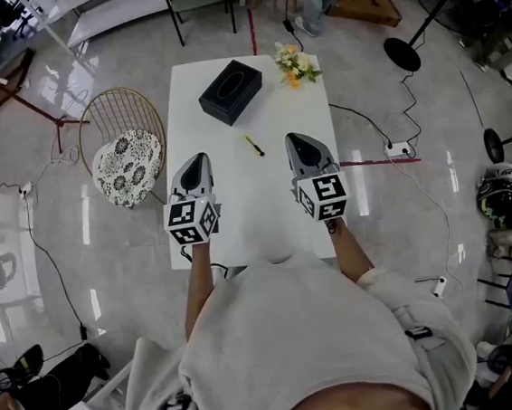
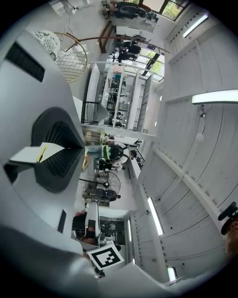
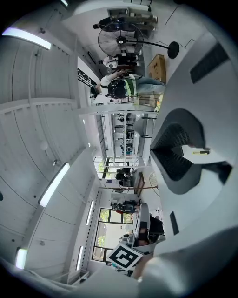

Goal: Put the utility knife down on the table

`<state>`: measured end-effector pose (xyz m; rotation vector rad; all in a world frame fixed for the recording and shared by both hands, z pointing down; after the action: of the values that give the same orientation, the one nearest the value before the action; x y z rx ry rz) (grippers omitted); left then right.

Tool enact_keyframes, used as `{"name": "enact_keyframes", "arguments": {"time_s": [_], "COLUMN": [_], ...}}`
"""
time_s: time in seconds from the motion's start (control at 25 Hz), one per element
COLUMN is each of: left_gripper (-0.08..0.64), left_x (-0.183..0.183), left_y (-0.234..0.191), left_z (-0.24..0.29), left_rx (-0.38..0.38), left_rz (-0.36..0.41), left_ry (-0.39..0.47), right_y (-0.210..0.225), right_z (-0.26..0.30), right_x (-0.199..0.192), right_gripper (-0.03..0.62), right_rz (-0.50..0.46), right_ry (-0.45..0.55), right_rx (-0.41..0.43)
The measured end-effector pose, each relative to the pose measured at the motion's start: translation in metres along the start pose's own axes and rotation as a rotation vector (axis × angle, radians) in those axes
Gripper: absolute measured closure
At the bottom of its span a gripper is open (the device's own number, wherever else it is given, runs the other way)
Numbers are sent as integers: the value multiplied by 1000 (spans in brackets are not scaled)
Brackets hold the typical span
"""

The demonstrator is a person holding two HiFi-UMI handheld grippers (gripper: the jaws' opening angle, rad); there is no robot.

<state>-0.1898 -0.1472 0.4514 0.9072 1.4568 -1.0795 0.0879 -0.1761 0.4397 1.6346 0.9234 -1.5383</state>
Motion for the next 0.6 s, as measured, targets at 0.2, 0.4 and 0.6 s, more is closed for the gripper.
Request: {"name": "enact_keyframes", "arguments": {"time_s": [0.2, 0.4, 0.6], "left_gripper": [540, 540, 540], "left_x": [5, 3, 5], "left_y": [4, 8, 10], "left_z": [0, 1, 3], "left_rx": [-7, -11, -16], "left_rz": [12, 13, 14], "left_ry": [13, 9, 12], "right_y": [-1, 0, 2], "right_z": [-1, -1, -1], "right_x": [3, 2, 2], "right_gripper": [561, 561, 561], "right_rz": [0, 3, -2], "right_ry": [4, 6, -3], "right_rx": [-2, -1, -1]}}
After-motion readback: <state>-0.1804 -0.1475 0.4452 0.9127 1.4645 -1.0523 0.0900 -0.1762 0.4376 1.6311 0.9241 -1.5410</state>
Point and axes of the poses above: the fingertips, and each gripper's own axes: z forward along the fingers, y to its right, x out of its top, the point moved 10 cm from there along -z, backward along the fingers, and after that the axes turned 14 degrees about y, right-handed, at the moved point
